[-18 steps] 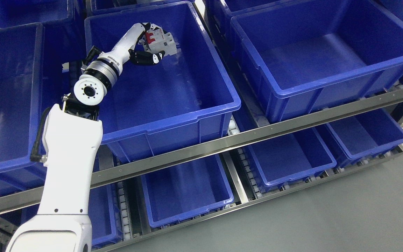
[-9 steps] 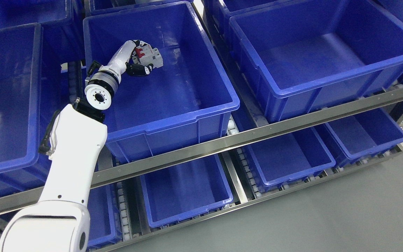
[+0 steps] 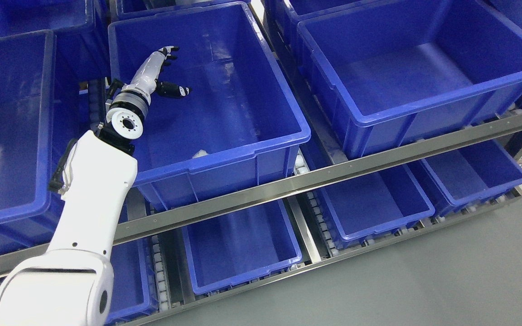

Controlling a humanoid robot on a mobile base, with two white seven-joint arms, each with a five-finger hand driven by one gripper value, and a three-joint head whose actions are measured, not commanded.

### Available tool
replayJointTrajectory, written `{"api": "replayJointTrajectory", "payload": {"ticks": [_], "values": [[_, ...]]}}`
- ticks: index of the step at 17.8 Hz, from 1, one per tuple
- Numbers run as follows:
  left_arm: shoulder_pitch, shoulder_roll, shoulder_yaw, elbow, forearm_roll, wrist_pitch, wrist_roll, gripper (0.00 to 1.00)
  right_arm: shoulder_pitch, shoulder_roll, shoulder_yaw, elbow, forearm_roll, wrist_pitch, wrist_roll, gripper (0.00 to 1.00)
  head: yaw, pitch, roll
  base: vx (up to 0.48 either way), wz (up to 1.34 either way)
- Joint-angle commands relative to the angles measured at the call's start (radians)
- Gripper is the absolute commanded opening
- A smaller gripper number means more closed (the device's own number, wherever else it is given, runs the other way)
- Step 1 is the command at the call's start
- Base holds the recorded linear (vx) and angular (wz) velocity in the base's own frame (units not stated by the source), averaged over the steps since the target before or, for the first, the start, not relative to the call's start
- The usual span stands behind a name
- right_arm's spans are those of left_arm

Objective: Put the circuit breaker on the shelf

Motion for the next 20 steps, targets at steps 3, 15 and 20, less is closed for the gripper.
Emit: {"api": "replayJointTrajectory", "payload": {"ticks": [3,15,20], "values": [[-0.018,-0.034,0.284,-0.157,0.194,0.032,-0.009,0.96,0.000,-0.017,0.020,0.000,0.000,-0.123,0.000,1.00,0.0000,0.000,0.000,0.000,0.00],[0.441,-0.034,0.105,-1.039,0.686,0.174,-0.009,0.98,0.000,-0.017,0.020,0.000,0.000,-0.122,-0.002,1.00,0.0000,0.000,0.000,-0.050,0.06],[0.529,-0.034,0.063,-1.101,0.686,0.146,-0.009,0.99,0.000,-0.017,0.020,0.000,0.000,-0.122,-0.002,1.00,0.0000,0.000,0.000,-0.140,0.25]]}}
